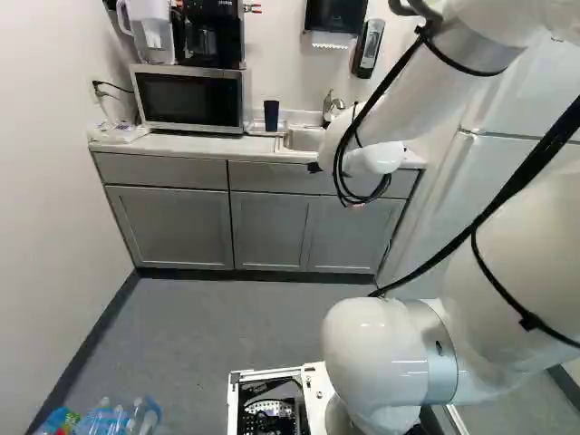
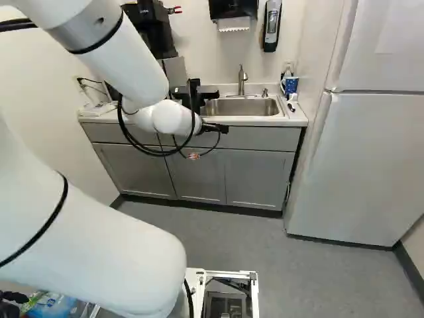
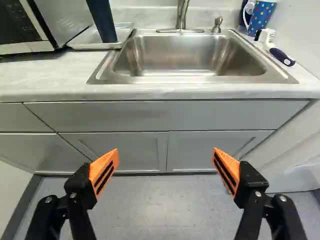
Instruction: Rinse the cup and place it in the tray
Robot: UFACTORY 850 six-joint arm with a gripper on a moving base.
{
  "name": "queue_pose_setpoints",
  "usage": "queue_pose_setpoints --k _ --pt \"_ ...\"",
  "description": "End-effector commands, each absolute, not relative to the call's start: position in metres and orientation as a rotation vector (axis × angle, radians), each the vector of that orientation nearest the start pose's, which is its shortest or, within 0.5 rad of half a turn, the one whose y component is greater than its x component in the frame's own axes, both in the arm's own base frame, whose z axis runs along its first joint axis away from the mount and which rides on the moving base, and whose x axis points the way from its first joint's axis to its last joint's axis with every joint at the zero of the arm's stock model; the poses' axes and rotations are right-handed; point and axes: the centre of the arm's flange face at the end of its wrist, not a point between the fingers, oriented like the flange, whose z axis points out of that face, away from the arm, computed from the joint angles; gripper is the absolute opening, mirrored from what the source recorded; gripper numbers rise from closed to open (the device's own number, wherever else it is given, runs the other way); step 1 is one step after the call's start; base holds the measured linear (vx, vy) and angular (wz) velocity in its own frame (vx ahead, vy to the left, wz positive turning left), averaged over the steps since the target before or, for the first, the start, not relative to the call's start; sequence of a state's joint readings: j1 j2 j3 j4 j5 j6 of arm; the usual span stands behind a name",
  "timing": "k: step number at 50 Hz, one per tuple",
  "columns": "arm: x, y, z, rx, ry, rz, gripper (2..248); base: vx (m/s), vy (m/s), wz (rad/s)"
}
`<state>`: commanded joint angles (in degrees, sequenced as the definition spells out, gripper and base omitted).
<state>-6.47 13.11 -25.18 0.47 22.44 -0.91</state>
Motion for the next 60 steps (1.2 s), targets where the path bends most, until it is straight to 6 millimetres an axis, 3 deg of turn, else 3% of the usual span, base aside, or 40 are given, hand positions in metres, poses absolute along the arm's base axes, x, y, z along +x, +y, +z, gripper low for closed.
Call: queue_pose_setpoints --k 28,60 --pt "0.323 -0.018 0.407 -2.663 0.069 -1.730 247 0.000 0.000 0.000" --pt "0.285 -0.004 0.376 -2.585 0.017 -1.801 247 0.000 0.000 0.000"
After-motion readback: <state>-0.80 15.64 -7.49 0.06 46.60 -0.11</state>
